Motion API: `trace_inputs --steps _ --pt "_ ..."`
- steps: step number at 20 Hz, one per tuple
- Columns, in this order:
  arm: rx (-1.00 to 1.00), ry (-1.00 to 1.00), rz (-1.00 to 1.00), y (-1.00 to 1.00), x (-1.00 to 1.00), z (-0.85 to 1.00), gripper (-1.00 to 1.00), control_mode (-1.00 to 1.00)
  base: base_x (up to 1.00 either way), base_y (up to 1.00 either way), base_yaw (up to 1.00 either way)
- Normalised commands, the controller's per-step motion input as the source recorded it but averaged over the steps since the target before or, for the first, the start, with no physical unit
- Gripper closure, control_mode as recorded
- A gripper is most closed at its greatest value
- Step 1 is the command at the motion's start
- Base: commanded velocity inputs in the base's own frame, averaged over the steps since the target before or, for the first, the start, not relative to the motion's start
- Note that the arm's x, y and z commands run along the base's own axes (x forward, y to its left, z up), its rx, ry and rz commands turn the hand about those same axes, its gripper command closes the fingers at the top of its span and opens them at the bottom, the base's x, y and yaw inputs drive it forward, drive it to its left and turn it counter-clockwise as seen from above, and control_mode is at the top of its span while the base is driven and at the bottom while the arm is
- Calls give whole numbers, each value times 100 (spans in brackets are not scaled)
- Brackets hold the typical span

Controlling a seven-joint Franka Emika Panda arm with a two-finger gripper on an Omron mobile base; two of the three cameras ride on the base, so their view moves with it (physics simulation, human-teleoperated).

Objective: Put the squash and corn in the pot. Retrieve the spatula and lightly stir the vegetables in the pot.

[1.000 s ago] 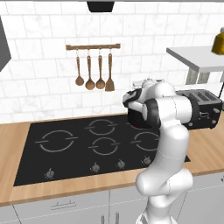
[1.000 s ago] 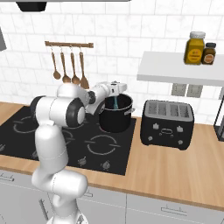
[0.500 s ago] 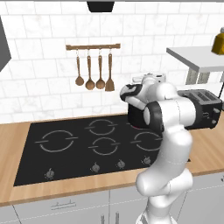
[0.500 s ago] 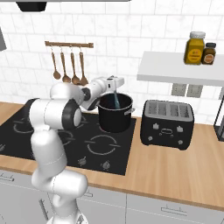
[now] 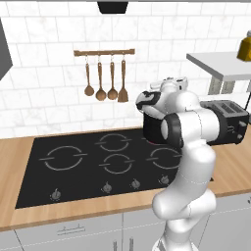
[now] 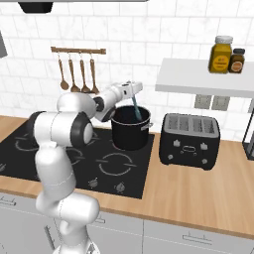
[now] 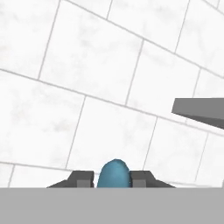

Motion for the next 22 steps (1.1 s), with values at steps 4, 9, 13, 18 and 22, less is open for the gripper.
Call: trace_inputs --steps 4,9,13,18,22 --pt "0 10 -1 0 14 -68 100 -100 0 0 0" --pt "0 16 -2 0 7 -69 100 -100 0 0 0" --pt "1 14 -2 0 0 -66 100 -100 0 0 0" --pt "12 15 0 1 0 -36 100 -100 0 0 0" --pt "30 20 0 24 0 -2 100 -100 0 0 0"
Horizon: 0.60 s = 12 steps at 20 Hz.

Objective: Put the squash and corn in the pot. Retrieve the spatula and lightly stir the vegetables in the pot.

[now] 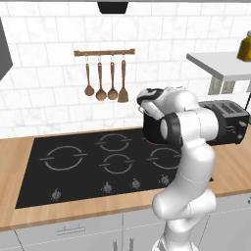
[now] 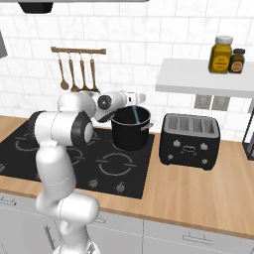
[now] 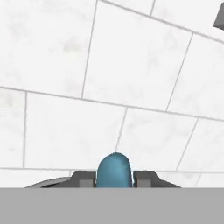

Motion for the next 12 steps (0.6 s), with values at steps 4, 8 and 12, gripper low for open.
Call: trace_inputs --steps 4,8,12 --pt "35 12 0 46 0 0 100 -100 0 0 0" --pt "37 4 0 44 0 9 100 -100 0 0 0" --pt "36 0 0 29 0 42 100 -100 0 0 0"
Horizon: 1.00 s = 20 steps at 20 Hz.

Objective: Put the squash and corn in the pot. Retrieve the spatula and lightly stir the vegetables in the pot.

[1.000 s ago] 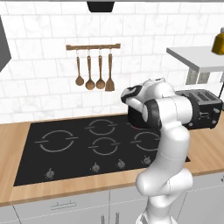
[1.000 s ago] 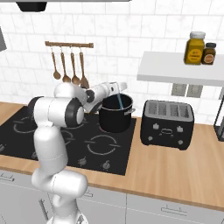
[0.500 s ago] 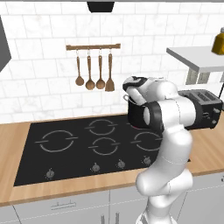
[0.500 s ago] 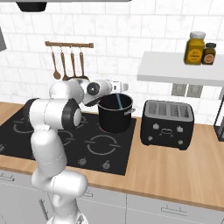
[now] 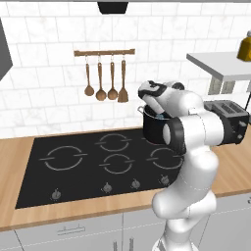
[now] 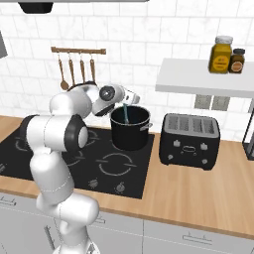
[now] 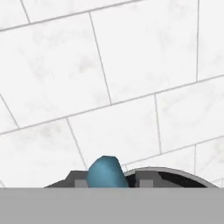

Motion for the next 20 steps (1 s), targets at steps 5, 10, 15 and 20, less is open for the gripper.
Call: trace_inputs --steps 5,10,15,20 --pt "23 -5 0 6 3 31 100 -100 0 0 0" --pt "-4 -5 0 -3 22 -49 100 -100 0 0 0" --pt "-6 0 0 -13 25 -93 100 -100 0 0 0" --pt "-7 -6 0 -22 14 -77 100 -100 0 0 0"
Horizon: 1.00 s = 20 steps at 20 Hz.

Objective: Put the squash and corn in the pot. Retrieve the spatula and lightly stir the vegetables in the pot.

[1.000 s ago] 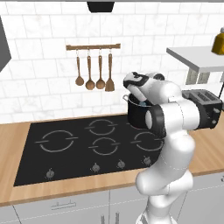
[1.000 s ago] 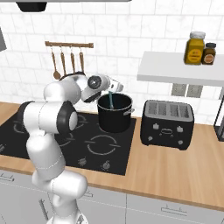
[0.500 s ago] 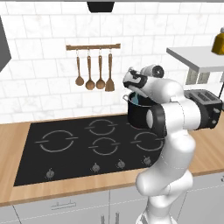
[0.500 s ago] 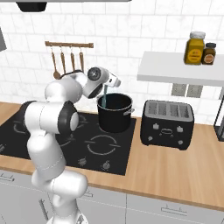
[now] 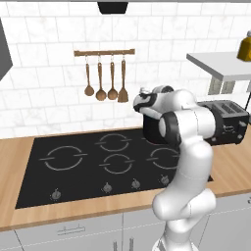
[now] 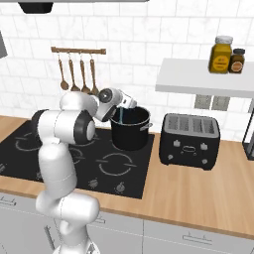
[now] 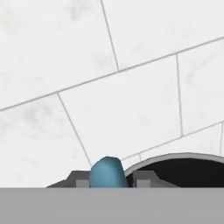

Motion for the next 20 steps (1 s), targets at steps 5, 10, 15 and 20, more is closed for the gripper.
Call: trace_inputs --steps 5,10,15,20 --pt "-14 -24 -6 -42 5 -35 100 -100 0 0 0" --pt "-16 -20 -13 -52 25 -14 100 -100 0 0 0" --pt "-11 -13 -13 -57 5 2 100 -100 0 0 0" --pt "-3 -8 -8 -32 -2 18 100 -100 0 0 0"
